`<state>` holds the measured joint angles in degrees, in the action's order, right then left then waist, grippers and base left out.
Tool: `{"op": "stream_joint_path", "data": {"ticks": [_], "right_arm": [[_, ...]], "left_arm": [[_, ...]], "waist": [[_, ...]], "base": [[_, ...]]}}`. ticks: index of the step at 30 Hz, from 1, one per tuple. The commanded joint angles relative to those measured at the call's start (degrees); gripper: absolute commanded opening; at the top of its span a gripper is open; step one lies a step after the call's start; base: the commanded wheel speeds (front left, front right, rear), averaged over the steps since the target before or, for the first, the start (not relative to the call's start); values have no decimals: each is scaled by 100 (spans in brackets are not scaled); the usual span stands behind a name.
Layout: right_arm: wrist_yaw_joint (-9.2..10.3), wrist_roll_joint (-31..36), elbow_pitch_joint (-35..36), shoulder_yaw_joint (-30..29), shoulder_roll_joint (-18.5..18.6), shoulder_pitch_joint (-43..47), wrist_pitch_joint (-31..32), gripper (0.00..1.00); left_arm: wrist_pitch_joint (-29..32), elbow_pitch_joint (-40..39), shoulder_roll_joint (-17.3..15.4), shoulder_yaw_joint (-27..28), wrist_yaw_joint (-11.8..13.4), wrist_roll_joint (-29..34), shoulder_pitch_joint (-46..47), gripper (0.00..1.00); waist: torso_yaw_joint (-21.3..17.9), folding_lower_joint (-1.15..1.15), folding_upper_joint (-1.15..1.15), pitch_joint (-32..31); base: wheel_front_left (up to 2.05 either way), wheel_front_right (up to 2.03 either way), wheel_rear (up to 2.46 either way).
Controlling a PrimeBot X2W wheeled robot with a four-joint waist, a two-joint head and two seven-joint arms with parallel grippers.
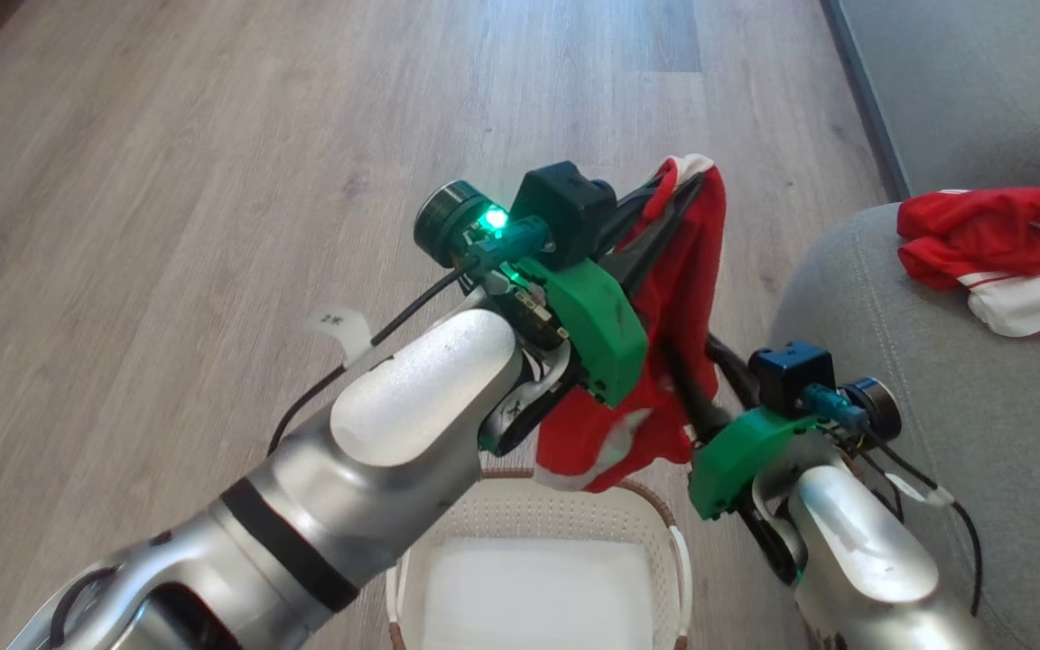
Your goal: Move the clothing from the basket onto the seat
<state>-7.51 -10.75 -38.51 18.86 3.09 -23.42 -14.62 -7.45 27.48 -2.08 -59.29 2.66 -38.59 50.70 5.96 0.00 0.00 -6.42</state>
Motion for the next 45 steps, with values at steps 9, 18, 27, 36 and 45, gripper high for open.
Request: {"op": "stream_joint_path", "data": {"ticks": [9, 18, 27, 36, 45], "right_arm": [[2, 28, 105, -112, -22, -499, -38, 0], [2, 435, 207, -623, -21, -656, -38, 0], [2, 804, 425, -1216, 219, -767, -38, 0], [2, 942, 646, -1566, 535, -822, -38, 0], [2, 954, 883, -1647, 781, -812, 8, 0]], "left_arm": [[-188, 242, -173, 253, 67, -216, 120, 0], [-478, 575, -222, 364, 101, -407, -327, 100], [-661, 884, -266, 380, 40, -443, -717, 100], [-738, 1011, -264, 459, 6, -388, -1027, 100], [-753, 675, -234, 751, 22, -75, -1349, 100]], "waist": [[-102, 0, 0, 80], [-411, 0, 0, 123], [-932, 0, 0, 158], [-1574, 0, 0, 230], [-2382, 0, 0, 358]], "base": [[0, 0, 0], [0, 0, 0], [0, 0, 0], [0, 0, 0], [0, 0, 0]]}}
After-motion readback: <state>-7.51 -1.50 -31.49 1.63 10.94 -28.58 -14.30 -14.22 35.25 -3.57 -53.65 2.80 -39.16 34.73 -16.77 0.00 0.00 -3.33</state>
